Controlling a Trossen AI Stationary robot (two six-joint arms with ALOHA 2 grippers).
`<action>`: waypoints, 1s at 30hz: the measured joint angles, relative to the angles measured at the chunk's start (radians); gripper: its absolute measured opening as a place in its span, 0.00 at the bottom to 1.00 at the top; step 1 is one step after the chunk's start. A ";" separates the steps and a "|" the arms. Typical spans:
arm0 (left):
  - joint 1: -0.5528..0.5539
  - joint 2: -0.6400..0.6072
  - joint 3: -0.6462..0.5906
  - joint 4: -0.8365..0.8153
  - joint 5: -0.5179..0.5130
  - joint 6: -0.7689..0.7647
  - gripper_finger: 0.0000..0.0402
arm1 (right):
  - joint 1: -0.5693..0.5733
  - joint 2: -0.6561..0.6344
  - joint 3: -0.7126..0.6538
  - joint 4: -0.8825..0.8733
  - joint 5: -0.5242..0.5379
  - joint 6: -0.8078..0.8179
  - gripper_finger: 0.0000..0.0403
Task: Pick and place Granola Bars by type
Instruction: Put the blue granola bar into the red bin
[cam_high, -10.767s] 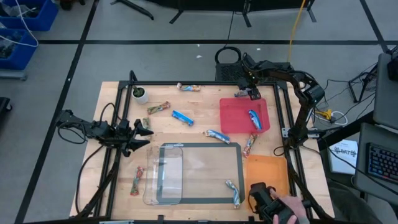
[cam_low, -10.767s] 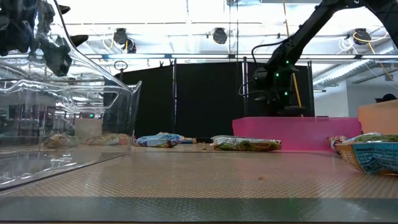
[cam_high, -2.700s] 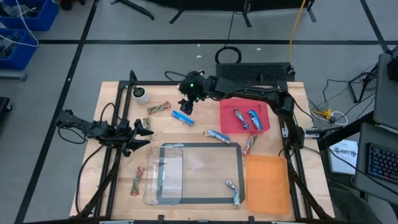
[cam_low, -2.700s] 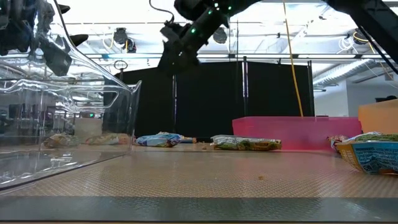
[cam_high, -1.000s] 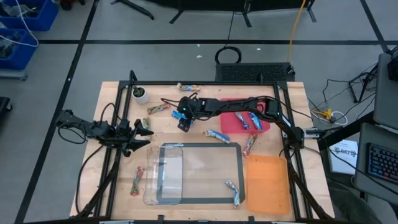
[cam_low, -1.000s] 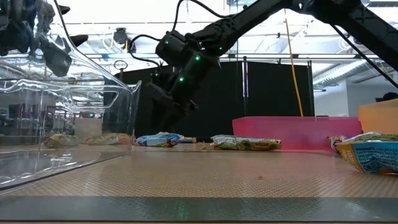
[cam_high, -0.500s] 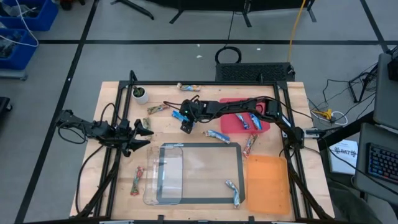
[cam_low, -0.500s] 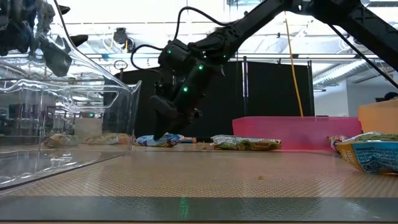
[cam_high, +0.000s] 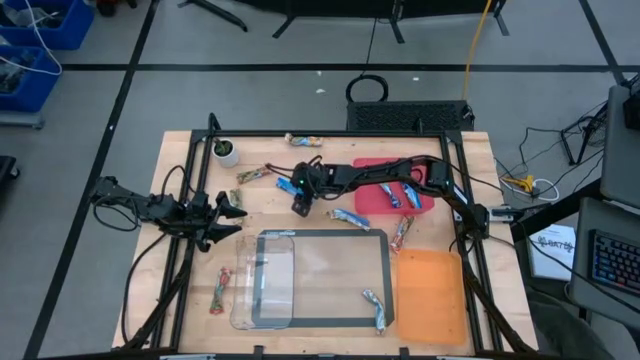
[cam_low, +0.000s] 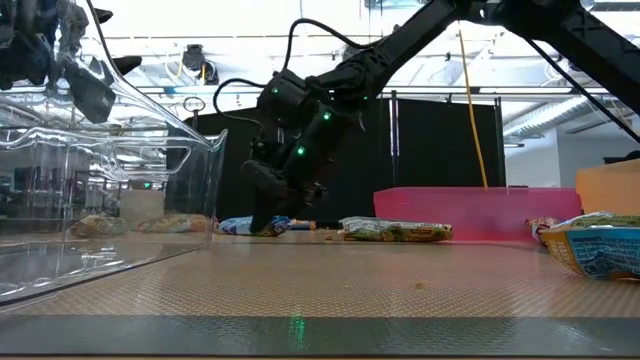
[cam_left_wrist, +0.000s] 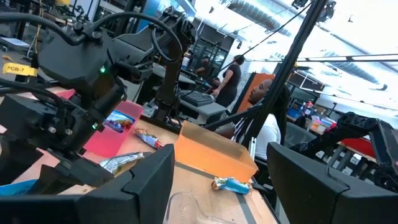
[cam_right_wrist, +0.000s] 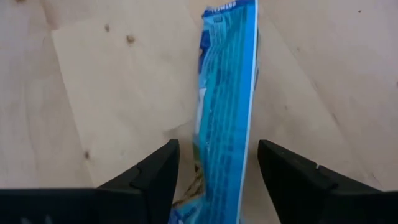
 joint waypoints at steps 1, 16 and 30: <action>0.000 0.000 0.000 0.000 0.000 0.000 0.64 | 0.000 0.000 0.000 0.002 0.000 0.000 0.50; 0.000 0.000 0.000 0.000 0.000 0.000 0.64 | -0.007 0.000 0.000 0.011 0.002 0.000 0.11; 0.000 0.000 0.000 -0.001 0.000 0.000 0.64 | -0.011 -0.231 0.001 -0.148 0.113 -0.099 0.01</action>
